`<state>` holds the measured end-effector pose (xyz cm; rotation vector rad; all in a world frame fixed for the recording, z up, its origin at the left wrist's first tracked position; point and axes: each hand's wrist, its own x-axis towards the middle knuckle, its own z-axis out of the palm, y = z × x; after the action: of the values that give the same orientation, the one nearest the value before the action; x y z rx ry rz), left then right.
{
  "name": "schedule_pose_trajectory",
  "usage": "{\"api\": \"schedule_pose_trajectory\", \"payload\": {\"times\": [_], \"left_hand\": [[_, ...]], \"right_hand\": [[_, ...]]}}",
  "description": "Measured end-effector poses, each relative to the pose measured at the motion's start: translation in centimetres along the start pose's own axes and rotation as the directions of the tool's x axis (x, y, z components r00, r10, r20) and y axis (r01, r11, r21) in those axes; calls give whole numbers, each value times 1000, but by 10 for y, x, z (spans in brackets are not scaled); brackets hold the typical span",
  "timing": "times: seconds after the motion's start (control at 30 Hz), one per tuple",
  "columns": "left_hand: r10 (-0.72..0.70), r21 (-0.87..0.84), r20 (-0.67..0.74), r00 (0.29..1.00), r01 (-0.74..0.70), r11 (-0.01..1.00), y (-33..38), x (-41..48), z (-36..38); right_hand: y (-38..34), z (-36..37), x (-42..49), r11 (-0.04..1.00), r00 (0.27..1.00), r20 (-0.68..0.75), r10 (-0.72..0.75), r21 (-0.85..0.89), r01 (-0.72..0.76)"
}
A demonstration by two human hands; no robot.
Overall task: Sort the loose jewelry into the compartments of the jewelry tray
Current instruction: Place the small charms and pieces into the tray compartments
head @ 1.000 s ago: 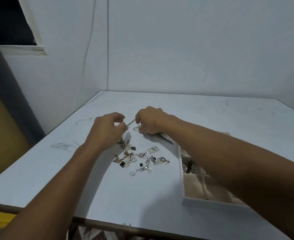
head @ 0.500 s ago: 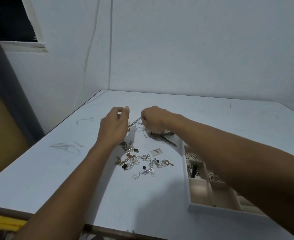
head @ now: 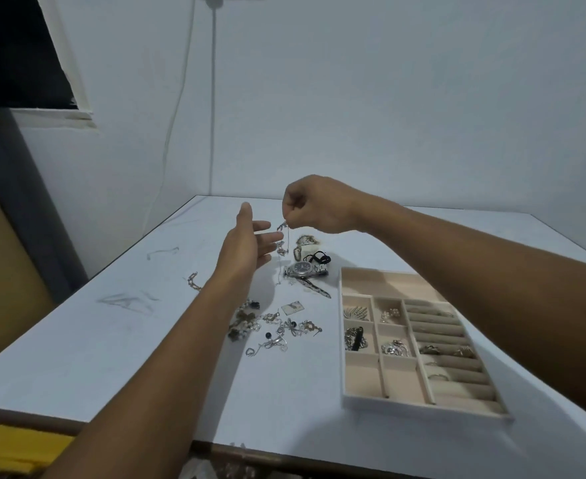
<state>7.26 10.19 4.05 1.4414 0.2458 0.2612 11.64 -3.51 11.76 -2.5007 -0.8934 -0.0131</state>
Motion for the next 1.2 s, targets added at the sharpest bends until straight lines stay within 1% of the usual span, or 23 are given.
{"api": "schedule_pose_trajectory", "payload": {"times": [0.1, 0.27, 0.37, 0.57, 0.77, 0.9, 1.03, 1.2], "left_hand": [[-7, -44, 56, 998, 9, 999, 5, -8, 12], [-4, -70, 163, 987, 16, 997, 13, -25, 36], [-18, -105, 223, 975, 42, 994, 16, -37, 47], [-29, -179, 363, 931, 101, 979, 22, -64, 63], [-40, -205, 472, 881, 154, 966, 19, -93, 75], [-32, -159, 501, 865, 128, 979, 8, -112, 78], [-45, -55, 486, 873, 82, 995, -7, -124, 77], [-73, -38, 469, 880, 102, 994, -20, -137, 68]], "right_hand": [[-5, -14, -10, 1000, 999, -27, -21, 18, 22], [-9, -34, -28, 999, 994, -96, -44, 2, 44], [-7, -43, -41, 999, 989, -139, -46, 6, 47], [-6, -59, -75, 999, 976, -211, -50, -9, 49], [-4, -66, -115, 998, 968, -249, -45, 21, 52], [1, -58, -137, 999, 974, -224, -20, 40, 29], [7, -41, -152, 997, 978, -207, 8, 76, 8], [9, -21, -163, 986, 979, -205, 23, 168, 12]]}}
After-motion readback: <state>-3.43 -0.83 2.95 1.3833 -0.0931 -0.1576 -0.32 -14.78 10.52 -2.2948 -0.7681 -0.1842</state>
